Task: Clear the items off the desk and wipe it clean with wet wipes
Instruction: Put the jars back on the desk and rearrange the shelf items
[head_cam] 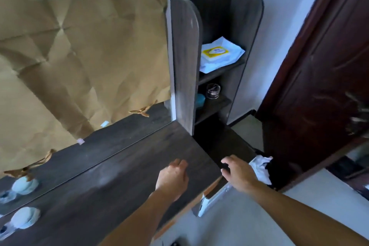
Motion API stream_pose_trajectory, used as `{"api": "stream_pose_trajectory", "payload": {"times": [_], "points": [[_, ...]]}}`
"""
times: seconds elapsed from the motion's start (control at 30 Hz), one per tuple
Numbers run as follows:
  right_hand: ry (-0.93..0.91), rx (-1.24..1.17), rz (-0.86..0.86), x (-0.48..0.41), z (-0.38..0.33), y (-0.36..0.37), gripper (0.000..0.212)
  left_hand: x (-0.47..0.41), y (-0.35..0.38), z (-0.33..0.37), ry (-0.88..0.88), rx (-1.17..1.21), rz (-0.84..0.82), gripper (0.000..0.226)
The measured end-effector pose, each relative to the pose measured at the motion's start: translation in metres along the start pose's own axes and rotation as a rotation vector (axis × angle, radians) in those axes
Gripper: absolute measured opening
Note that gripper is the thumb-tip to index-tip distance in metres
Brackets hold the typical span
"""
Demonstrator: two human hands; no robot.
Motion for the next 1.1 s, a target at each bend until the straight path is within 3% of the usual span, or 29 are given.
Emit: {"api": "stream_pose_trajectory", "payload": {"times": [0.27, 0.5, 0.87, 1.1], "points": [[0.063, -0.006, 0.036, -0.067, 0.064, -0.023, 0.035, -0.103, 0.028, 0.049, 0.103, 0.037, -0.020, 0.027], [0.017, 0.043, 0.079, -0.160, 0.067, -0.060, 0.043, -0.182, 0.036, 0.064, 0.099, 0.063, -0.049, 0.029], [-0.217, 0.065, 0.190, -0.314, 0.031, -0.065, 0.062, -0.229, 0.040, 0.061, -0.081, 0.045, -0.007, 0.030], [-0.267, 0.005, 0.073, -0.381, 0.028, -0.033, 0.062, -0.249, 0.049, 0.049, -0.294, 0.062, 0.134, 0.027]]}}
Point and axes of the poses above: each hand's wrist, its own x-axis away from the middle knuckle, its own y-axis out of the palm, z = x × y, the point moved 10 cm from there along -x, towards the middle knuckle, and after that the axes turned 5 degrees about z, right-handed, at the moved point
